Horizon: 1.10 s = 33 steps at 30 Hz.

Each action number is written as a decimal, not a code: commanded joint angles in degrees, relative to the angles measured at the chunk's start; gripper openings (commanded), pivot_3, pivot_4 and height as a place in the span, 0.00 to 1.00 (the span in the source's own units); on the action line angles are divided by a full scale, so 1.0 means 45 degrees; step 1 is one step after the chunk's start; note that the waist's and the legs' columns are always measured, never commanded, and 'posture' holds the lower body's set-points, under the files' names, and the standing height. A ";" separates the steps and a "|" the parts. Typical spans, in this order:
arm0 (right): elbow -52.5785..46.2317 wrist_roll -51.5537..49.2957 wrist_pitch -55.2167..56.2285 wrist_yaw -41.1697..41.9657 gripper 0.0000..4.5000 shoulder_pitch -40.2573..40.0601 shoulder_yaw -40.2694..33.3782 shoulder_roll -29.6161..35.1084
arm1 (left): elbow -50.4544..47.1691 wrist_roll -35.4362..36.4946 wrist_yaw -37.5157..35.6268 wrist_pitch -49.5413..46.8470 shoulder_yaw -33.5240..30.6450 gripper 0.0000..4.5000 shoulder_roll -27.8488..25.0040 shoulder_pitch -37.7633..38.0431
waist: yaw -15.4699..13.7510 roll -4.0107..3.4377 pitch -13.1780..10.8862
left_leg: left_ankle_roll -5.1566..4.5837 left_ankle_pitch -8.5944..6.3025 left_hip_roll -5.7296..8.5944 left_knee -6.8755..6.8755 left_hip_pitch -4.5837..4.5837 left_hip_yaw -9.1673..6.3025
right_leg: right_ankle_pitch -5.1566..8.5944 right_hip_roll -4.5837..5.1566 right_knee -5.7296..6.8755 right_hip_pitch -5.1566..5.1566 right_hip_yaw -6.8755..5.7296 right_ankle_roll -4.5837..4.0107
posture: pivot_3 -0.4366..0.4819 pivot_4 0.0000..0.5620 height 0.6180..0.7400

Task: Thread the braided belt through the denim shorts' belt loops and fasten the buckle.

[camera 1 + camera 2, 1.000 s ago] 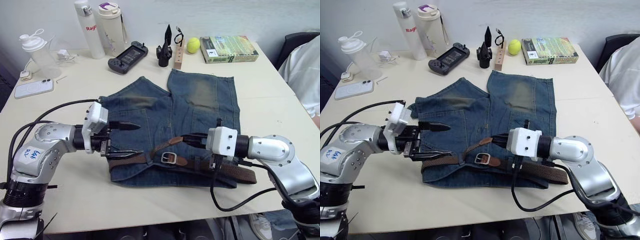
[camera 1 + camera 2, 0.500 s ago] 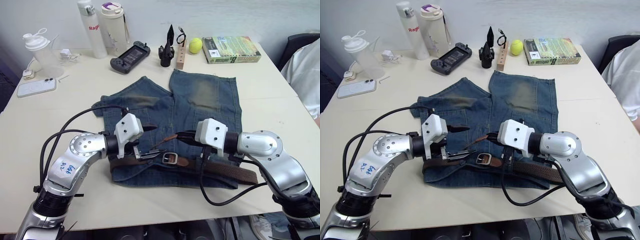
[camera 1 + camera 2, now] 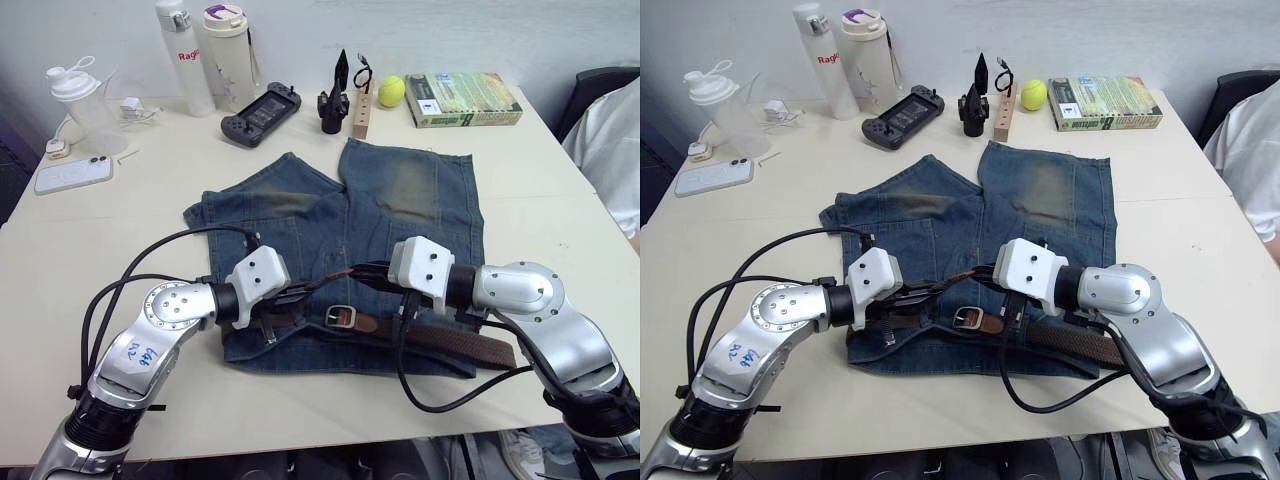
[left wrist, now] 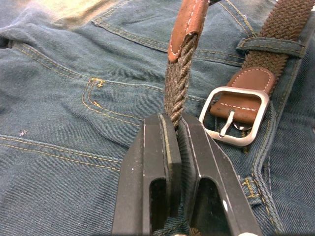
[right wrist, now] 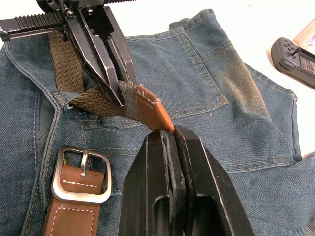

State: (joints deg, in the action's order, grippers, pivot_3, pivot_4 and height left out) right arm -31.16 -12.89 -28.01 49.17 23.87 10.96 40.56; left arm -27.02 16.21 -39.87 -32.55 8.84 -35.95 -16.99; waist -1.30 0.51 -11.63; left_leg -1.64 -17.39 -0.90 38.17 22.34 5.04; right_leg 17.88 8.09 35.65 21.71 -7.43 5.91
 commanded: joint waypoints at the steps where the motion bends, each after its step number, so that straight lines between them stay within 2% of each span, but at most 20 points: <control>1: -0.0708 -0.0297 -0.0218 -0.0259 0.00 0.0145 -0.0249 -0.0255 | -0.0834 0.1292 0.0383 -0.0879 -0.0744 0.01 0.0809 0.0167 | 0.0001 0.0000 0.0000 | 0.0000 0.0000 0.0001 0.0000 0.0001 -0.0001 | 0.0000 0.0000 0.0001 0.0000 -0.0005 0.0000 | 0.48 0.27 0.81; 2: -0.0722 -0.0298 -0.0256 -0.0344 0.00 0.0132 -0.0273 -0.0314 | -0.0892 0.1559 0.0477 -0.1079 -0.0850 0.01 0.0997 0.0222 | -0.0001 0.0000 0.0000 | 0.0000 0.0000 0.0001 0.0000 0.0000 0.0001 | 0.0000 0.0000 0.0003 0.0000 -0.0010 0.0000 | 0.48 0.27 0.81; 5: -0.0845 -0.0755 -0.0955 -0.0848 0.22 -0.0097 -0.0698 -0.0709 | -0.1010 0.2736 0.0812 -0.1841 -0.1558 0.00 0.1857 0.0498 | -0.0001 0.0000 0.0000 | 0.0000 0.0000 0.0003 0.0001 0.0002 -0.0001 | 0.0000 0.0005 0.0009 -0.0003 -0.0015 0.0000 | 0.48 0.27 0.81; 6: -0.0880 -0.0791 -0.1083 -0.0947 0.31 -0.0150 -0.0765 -0.0741 | -0.1048 0.3013 0.0858 -0.2042 -0.1721 0.00 0.2007 0.0559 | -0.0002 0.0000 0.0000 | 0.0000 0.0000 0.0002 0.0002 0.0002 -0.0004 | 0.0000 0.0005 0.0012 -0.0003 -0.0016 0.0000 | 0.48 0.27 0.81; 10: -0.1350 -0.1385 -0.2271 -0.1340 0.72 -0.0823 -0.1370 -0.0680 | -0.1034 0.2310 0.0771 -0.1936 -0.1656 0.00 0.1124 0.1031 | -0.0008 0.0000 0.0001 | 0.0002 0.0002 0.0004 0.0004 -0.0005 -0.0013 | 0.0000 0.0004 0.0012 -0.0013 -0.0013 0.0000 | 0.48 0.27 0.81; 12: -0.1619 -0.1437 -0.2381 -0.1243 0.72 -0.1154 -0.1408 -0.0381 | -0.0937 0.2183 0.0859 -0.1789 -0.1673 0.00 0.0943 0.1203 | -0.0008 0.0000 0.0000 | 0.0001 0.0001 0.0006 0.0002 -0.0003 -0.0010 | 0.0000 0.0003 0.0011 -0.0012 -0.0014 0.0000 | 0.48 0.27 0.81; 16: -0.2440 -0.0740 -0.1732 -0.1042 0.72 -0.2032 -0.0384 0.0208 | -0.0836 0.2174 0.1327 -0.2006 -0.1834 0.00 0.1014 0.1550 | -0.0011 0.0000 0.0001 | 0.0001 -0.0004 0.0007 -0.0001 -0.0004 -0.0011 | 0.0000 0.0009 -0.0017 -0.0012 -0.0008 0.0000 | 0.48 0.27 0.81; 22: -0.2933 0.0366 -0.1210 -0.1327 0.72 -0.2986 0.0906 0.0526 | -0.0791 0.3014 0.1859 -0.2798 -0.2705 0.00 0.1366 0.1273 | -0.0006 0.0000 0.0001 | 0.0009 -0.0008 0.0005 -0.0003 -0.0006 -0.0009 | 0.0000 0.0010 -0.0021 -0.0005 0.0002 0.0000 | 0.48 0.27 0.81; 28: -0.2552 0.2044 -0.1003 -0.2547 0.72 -0.3650 0.1850 0.0181 | -0.0966 0.3162 0.1812 -0.3061 -0.2769 0.00 0.1143 0.1255 | -0.0017 0.0000 0.0001 | 0.0012 -0.0009 0.0007 -0.0002 -0.0007 -0.0008 | 0.0000 0.0007 -0.0020 -0.0005 -0.0004 0.0000 | 0.48 0.27 0.81; 33: -0.2239 0.2773 -0.1305 -0.3159 0.72 -0.3917 0.1974 -0.0072 | -0.1009 0.3260 0.1770 -0.3243 -0.2771 0.00 0.1090 0.1177 | -0.0014 0.0000 0.0001 | 0.0020 -0.0011 0.0006 -0.0003 -0.0009 -0.0006 | 0.0001 0.0005 -0.0021 -0.0004 -0.0003 -0.0001 | 0.48 0.27 0.81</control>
State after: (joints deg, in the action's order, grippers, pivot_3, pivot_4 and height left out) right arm -40.08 -1.42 -33.94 35.97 6.32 20.00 40.78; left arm -29.55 29.74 -31.95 -47.09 -2.16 -30.32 -10.99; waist -1.36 0.52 -11.62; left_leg -1.55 -17.44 -0.87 38.16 22.30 5.01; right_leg 17.88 8.11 35.56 21.70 -7.45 5.90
